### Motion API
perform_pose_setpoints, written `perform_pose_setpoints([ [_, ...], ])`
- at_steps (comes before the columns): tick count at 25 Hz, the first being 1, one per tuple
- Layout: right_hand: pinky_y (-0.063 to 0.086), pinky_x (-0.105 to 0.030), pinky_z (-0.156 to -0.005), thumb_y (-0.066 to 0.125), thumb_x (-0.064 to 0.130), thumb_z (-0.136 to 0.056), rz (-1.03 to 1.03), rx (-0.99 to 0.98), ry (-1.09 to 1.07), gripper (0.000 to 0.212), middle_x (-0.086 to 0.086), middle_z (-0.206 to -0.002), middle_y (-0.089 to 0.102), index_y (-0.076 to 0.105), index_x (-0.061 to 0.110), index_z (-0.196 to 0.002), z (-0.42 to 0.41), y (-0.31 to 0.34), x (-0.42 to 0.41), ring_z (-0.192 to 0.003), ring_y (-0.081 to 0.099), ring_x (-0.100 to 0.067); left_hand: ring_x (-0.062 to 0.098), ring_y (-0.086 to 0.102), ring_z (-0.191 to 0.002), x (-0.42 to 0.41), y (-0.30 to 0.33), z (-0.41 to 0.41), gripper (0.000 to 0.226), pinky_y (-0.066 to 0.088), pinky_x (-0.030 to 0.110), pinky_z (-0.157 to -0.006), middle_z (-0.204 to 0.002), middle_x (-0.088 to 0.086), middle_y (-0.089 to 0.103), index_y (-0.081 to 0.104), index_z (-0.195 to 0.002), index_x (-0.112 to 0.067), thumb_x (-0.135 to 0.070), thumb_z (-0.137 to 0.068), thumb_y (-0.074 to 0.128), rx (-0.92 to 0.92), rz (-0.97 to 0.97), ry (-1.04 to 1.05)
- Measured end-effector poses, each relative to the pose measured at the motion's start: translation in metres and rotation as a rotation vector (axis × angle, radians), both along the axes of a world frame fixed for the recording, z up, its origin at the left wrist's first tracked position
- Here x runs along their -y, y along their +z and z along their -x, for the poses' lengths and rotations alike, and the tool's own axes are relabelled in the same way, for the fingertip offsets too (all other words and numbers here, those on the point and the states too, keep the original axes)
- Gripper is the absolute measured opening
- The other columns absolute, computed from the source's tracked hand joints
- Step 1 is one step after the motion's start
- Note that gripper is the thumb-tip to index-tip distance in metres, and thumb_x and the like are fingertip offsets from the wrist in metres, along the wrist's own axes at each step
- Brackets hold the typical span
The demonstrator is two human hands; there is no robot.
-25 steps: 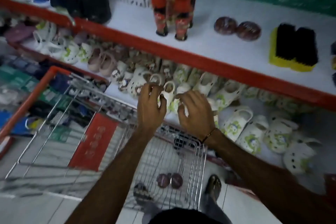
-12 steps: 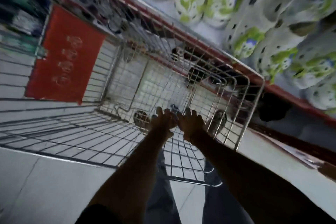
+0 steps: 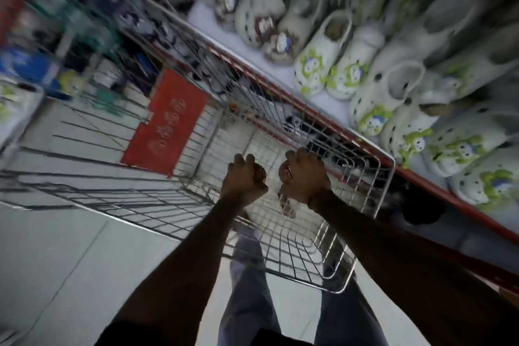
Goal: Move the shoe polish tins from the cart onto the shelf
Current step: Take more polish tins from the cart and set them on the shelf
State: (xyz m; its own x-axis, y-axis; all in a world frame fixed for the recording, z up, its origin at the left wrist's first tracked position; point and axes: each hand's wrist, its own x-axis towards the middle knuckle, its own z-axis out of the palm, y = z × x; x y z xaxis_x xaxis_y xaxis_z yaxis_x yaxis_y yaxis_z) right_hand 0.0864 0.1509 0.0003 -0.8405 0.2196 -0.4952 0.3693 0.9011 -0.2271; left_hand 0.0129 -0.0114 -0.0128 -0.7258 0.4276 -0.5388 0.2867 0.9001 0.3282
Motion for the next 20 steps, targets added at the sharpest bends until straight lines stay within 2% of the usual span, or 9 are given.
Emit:
perform_pose_setpoints([
  [1,0.053,-0.047,-0.089,0.079,0.044,-0.059,0.022,-0.105,-0.007,0.083,-0.016,-0.126,0.055,0.053,0.013,-0.131,0.018,0.029,-0.001,-0.114,0.055,-0.04,0.037,0.057,-0.106,0.006,0.028,0.019,0.063,0.051,0.035,-0.074,-0.112,0.014,0.056,0.056,-0.114,-0.011,-0.034,-0.059,0.073,-0.048,-0.089,0.099],
  [3,0.053,-0.046,-0.085,0.078,0.047,-0.058,0.033,-0.305,-0.006,0.076,-0.017,-0.116,0.059,0.06,0.013,-0.124,0.05,0.085,-0.003,-0.106,0.06,-0.039,0.033,0.057,-0.105,0.017,0.082,0.052,0.064,0.052,0.033,-0.082,-0.113,0.015,0.058,0.059,-0.119,-0.012,-0.028,-0.06,0.08,-0.159,-0.265,0.275],
  [5,0.053,-0.045,-0.081,0.076,0.055,-0.061,0.043,-0.488,-0.027,0.068,-0.015,-0.108,0.06,0.064,0.015,-0.115,0.077,0.144,-0.004,-0.101,0.06,-0.037,0.028,0.056,-0.109,0.022,0.14,0.078,0.065,0.046,0.027,-0.095,-0.116,0.015,0.062,0.063,-0.122,-0.014,-0.028,-0.061,0.082,-0.297,-0.397,0.318],
  [7,0.053,-0.044,-0.083,0.073,0.06,-0.062,0.085,-0.657,-0.062,0.069,-0.013,-0.107,0.06,0.064,0.018,-0.116,0.095,0.201,-0.011,-0.1,0.06,-0.036,0.02,0.052,-0.112,0.016,0.197,0.097,0.071,0.042,0.024,-0.105,-0.122,0.014,0.058,0.065,-0.125,-0.013,-0.033,-0.059,0.081,-0.426,-0.506,0.311],
  [10,0.054,-0.042,-0.091,0.07,0.057,-0.06,0.099,-0.888,-0.15,0.07,-0.01,-0.112,0.058,0.062,0.022,-0.121,0.097,0.278,-0.035,-0.106,0.059,-0.033,0.019,0.053,-0.11,-0.012,0.278,0.107,0.076,0.047,0.026,-0.102,-0.125,0.01,0.047,0.06,-0.133,-0.017,-0.031,-0.061,0.08,-0.566,-0.716,0.238],
  [12,0.053,-0.039,-0.089,0.071,0.057,-0.058,0.032,-1.015,-0.214,0.07,-0.007,-0.109,0.058,0.061,0.022,-0.118,0.084,0.319,-0.063,-0.103,0.058,-0.03,0.018,0.055,-0.105,-0.047,0.321,0.103,0.073,0.048,0.024,-0.092,-0.119,0.007,0.05,0.058,-0.128,-0.017,-0.029,-0.061,0.083,-0.639,-0.844,0.123],
  [15,0.049,-0.039,-0.082,0.073,0.055,-0.056,-0.121,-1.095,-0.328,0.064,-0.005,-0.1,0.061,0.06,0.02,-0.107,0.051,0.359,-0.112,-0.096,0.058,-0.029,0.011,0.052,-0.093,-0.114,0.363,0.085,0.055,0.044,0.019,-0.08,-0.104,0.0,0.055,0.058,-0.107,-0.014,-0.03,-0.06,0.082,-0.689,-1.026,-0.033],
  [17,0.051,-0.042,-0.079,0.072,0.055,-0.057,-0.229,-1.076,-0.437,0.059,-0.007,-0.096,0.064,0.06,0.016,-0.1,0.023,0.376,-0.147,-0.093,0.06,-0.034,0.008,0.052,-0.092,-0.166,0.38,0.069,0.049,0.044,0.017,-0.081,-0.102,0.0,0.058,0.06,-0.104,-0.014,-0.025,-0.061,0.08,-0.677,-1.103,-0.142],
  [20,0.054,-0.043,-0.082,0.078,0.048,-0.061,-0.335,-0.911,-0.552,0.06,-0.012,-0.102,0.07,0.064,0.011,-0.107,-0.006,0.394,-0.196,-0.098,0.065,-0.037,0.02,0.061,-0.097,-0.232,0.396,0.052,0.047,0.051,0.03,-0.087,-0.105,0.006,0.064,0.064,-0.105,-0.012,-0.028,-0.063,0.077,-0.542,-0.994,-0.233],
])
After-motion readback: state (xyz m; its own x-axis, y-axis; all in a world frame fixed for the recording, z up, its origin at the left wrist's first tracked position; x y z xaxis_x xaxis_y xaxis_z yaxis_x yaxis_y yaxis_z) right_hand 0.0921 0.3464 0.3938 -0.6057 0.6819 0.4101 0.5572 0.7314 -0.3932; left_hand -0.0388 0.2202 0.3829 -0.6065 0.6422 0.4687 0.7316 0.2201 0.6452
